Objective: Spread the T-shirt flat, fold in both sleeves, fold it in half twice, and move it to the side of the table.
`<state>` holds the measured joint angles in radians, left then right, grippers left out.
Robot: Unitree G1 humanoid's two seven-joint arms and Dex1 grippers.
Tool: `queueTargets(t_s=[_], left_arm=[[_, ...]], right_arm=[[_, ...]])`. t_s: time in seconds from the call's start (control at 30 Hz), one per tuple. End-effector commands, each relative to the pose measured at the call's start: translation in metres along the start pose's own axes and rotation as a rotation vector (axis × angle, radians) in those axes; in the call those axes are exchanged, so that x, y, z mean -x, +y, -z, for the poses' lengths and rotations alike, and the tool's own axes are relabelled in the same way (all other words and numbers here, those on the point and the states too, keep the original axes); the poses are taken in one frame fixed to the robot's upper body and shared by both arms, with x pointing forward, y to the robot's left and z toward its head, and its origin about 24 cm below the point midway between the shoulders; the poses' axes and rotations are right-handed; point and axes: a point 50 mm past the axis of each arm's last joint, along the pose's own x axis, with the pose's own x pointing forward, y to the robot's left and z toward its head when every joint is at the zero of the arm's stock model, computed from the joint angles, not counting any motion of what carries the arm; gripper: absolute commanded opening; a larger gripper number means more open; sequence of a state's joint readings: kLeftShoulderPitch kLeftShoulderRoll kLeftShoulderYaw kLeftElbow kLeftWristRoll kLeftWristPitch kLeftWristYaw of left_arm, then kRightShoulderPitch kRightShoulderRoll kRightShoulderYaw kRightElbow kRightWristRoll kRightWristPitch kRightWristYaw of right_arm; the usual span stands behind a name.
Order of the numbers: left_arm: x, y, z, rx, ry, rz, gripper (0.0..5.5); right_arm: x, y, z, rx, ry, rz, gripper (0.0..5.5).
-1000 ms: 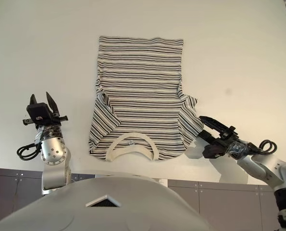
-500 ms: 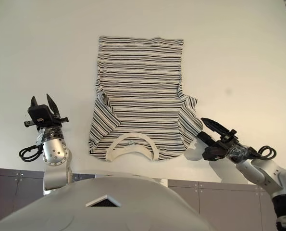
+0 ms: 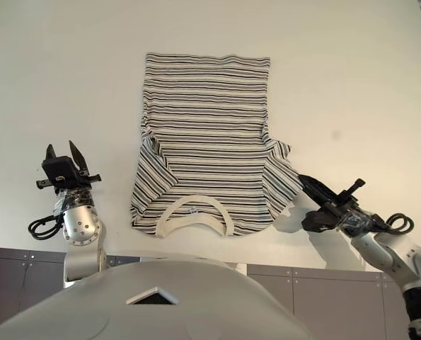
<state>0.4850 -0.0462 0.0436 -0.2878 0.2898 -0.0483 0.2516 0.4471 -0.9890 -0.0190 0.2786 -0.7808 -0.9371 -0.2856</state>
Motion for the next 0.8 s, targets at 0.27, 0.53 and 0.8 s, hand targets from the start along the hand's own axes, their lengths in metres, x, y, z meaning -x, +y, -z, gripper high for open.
queueTargets(t_s=[0.27, 0.53, 0.8], left_arm=[[-0.002, 0.002, 0.001, -0.021, -0.006, 0.007, 1.9], [-0.012, -0.002, -0.005, -0.043, -0.039, 0.088, 1.9], [-0.018, 0.005, -0.009, -0.101, -0.068, 0.188, 1.9]], right_arm=[[-0.024, -0.031, -0.027, 0.037, -0.141, 0.179, 0.14], [-0.055, -0.011, -0.057, -0.036, -0.223, 0.114, 0.14], [-0.066, 0.003, -0.076, -0.081, -0.23, 0.06, 0.33]])
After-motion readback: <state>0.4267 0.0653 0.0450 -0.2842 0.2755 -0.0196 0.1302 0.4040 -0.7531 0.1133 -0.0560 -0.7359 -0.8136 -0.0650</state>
